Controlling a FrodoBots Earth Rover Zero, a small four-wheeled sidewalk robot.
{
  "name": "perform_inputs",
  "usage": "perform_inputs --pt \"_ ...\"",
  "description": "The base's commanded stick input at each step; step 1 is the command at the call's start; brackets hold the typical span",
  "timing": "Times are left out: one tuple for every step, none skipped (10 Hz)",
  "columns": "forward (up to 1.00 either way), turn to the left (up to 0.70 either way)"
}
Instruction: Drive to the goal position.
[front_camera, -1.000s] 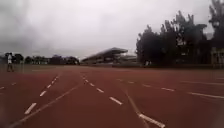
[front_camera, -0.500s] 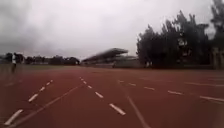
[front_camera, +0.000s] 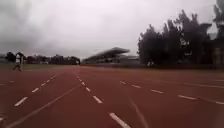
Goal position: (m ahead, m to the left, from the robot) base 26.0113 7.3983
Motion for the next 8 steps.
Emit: perform_inputs --pt "0.7 0.0" --pt "0.7 0.0" --pt "0.7 0.0" --pt "0.7 0.0" --pt "0.7 0.0" --pt "0.7 0.0" --pt "0.7 0.0" --pt "0.7 0.0"
